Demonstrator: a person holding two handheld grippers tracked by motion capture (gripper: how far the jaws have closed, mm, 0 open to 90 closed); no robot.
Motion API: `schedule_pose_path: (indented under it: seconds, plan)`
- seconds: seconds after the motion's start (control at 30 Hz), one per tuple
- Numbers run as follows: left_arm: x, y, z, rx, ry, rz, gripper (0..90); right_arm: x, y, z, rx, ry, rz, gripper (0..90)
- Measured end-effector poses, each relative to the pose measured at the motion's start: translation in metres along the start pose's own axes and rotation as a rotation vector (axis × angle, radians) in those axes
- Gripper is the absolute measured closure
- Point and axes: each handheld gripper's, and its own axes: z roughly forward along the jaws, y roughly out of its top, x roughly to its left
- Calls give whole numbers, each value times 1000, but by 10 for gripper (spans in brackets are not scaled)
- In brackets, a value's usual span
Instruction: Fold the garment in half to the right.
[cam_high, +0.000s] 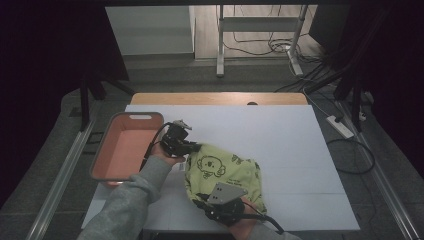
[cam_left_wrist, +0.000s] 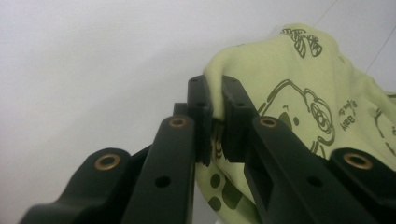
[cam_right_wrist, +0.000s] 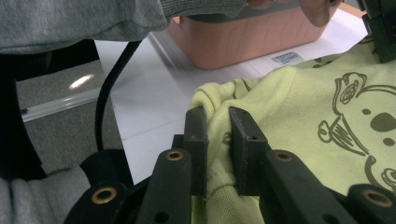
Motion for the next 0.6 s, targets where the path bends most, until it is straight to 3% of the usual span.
schedule_pose_path:
  seconds: [0.37, 0.6]
  plan:
    - [4, -8, 0, 14, -13, -21, 838, 0, -5, 1, 14, 14, 7, 782]
    - [5, -12, -1, -2, -15, -29, 838, -1, -9, 3, 33, 20, -1, 783]
